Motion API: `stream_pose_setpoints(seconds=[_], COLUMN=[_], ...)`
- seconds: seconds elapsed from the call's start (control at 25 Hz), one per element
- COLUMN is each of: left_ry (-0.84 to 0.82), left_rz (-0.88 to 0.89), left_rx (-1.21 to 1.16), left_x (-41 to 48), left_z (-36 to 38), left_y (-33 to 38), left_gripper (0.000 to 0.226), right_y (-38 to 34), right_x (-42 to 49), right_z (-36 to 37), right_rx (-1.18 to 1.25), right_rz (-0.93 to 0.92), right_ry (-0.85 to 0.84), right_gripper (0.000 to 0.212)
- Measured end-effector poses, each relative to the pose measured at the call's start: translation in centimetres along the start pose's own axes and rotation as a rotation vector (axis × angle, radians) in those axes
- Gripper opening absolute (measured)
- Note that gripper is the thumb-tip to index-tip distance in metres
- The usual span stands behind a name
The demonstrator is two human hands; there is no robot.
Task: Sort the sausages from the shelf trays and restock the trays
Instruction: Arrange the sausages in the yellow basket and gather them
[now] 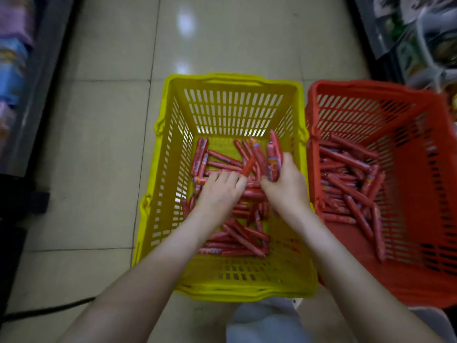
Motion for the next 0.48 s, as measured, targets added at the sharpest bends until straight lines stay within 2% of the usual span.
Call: stream_pose_setpoints(seconds=[0.16, 0.32, 0.4, 0.48], left_ry=[0.075, 0.063, 0.113, 0.155], left_rz=[-0.130, -0.223, -0.218, -0.212], left_rx=[-0.002, -0.073, -0.224, -0.469], left_x=[0.9, 2.0, 2.4, 3.0], left_z=[-7.9, -17.2, -22.4, -27.2], left_y=[-1.0, -0.3, 2.4, 6.5], left_gripper=[0.020, 0.048, 0.049, 0.044], right_y=[-0.7, -0.2, 0.2, 0.7], right_x=[-3.4, -8.7, -12.4, -16.4], right_z=[-8.8, -16.3, -19.4, -23.1], right_rx=[0.350, 0.881, 1.183, 1.435], right_rz=[0.005, 0.125, 0.224, 0.254], right_ry=[0.125, 0.105, 0.058, 0.095], right_gripper=[0.020, 0.014, 0.006, 0.006])
Point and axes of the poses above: each hand's wrist, its own x-axis towards the middle knuckle, its own z-axis out of the palm, y = z × x, the point moved 6 cm from there along x, towards the middle knuckle, and after that the axes turned 6 degrees about -y, right-handed, at the moved point
